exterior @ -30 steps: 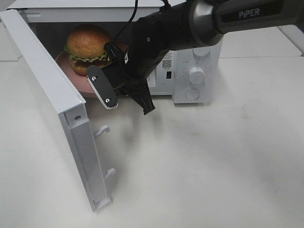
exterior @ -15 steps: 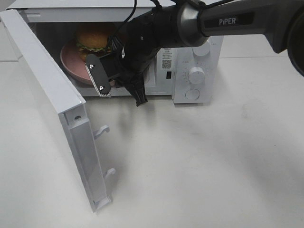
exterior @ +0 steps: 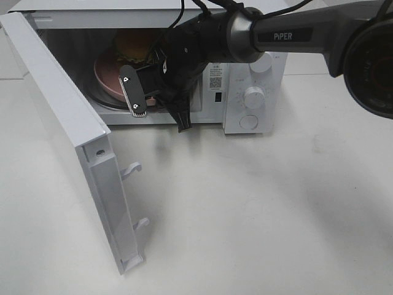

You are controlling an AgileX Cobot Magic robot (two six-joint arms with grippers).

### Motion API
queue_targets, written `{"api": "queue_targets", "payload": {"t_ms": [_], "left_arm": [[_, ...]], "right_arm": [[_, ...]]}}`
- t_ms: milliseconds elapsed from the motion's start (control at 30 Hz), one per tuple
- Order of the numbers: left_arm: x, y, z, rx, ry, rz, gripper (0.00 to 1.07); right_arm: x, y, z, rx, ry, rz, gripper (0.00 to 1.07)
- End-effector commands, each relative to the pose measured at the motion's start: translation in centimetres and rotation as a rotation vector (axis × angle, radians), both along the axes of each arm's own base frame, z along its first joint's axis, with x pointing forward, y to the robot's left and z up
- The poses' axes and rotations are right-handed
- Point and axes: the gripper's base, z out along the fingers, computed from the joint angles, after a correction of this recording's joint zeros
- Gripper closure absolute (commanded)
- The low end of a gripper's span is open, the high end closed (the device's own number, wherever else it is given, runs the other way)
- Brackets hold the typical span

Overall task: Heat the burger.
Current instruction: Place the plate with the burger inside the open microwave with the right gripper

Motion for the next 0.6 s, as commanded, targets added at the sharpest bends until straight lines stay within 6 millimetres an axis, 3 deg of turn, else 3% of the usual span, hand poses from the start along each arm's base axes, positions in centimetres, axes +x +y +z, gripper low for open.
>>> {"api": "queue_targets", "payload": {"t_ms": [33,400,600], "left_arm": [[-0.34,-0.04,-0.01,-0.004,-0.019,-0.001,0.07],[-0.34,-0.04,-0.01,-0.004,-0.019,-0.001,0.07],[-0.34,-0.04,-0.01,-0.004,-0.019,-0.001,0.07]], "right_arm": [[0.68,0.31,1.52,0.045,-0.086,0.016,1.07],[0.83,0.39,1.05,0.006,-0.116,0.079,1.0],[0.75,0.4,0.98,0.01,-0.106,0.071,0.85]]}}
